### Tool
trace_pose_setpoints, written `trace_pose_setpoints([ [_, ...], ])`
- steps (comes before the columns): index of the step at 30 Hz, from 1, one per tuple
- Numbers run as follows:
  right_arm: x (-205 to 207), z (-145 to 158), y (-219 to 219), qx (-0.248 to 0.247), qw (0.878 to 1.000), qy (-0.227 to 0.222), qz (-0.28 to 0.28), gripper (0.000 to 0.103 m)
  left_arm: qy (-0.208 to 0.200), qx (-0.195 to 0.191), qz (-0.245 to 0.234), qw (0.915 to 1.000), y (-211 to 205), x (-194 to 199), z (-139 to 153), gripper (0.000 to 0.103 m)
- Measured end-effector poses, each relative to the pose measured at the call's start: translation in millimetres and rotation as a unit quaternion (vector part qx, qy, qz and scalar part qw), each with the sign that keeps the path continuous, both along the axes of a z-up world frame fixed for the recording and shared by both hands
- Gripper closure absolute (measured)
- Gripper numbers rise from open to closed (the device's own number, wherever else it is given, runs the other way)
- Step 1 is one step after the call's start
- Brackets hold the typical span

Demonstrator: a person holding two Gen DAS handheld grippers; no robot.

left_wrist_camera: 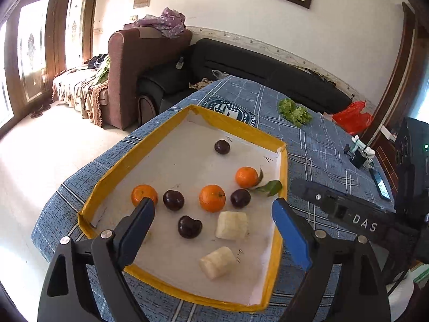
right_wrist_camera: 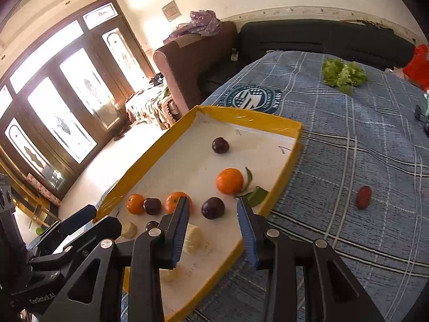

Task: Organize fruits
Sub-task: 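Move both tools toward the last orange and the red date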

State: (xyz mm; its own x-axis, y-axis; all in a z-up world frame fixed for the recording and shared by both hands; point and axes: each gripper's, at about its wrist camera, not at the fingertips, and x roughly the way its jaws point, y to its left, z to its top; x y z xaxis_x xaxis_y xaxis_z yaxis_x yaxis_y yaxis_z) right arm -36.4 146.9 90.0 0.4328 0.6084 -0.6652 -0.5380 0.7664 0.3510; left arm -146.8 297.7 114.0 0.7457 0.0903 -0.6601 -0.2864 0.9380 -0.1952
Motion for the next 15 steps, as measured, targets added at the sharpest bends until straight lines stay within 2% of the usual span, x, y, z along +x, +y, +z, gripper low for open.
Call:
trace_pose_setpoints([
  [5, 0.1, 5.1, -57.3, 0.013, 0.999, -0.003, -0.049, 0.058, 0.005, 0.047, -0.017, 0.9987, -37.0, -0.9, 5.2, 0.014],
  [15, -1.7, 1.7, -165.1, 0.036, 0.99, -0.001, -0.136, 0.055, 0.017, 0.081, -0.049, 0.9954, -83.0, 2.4, 10.1, 0.014],
])
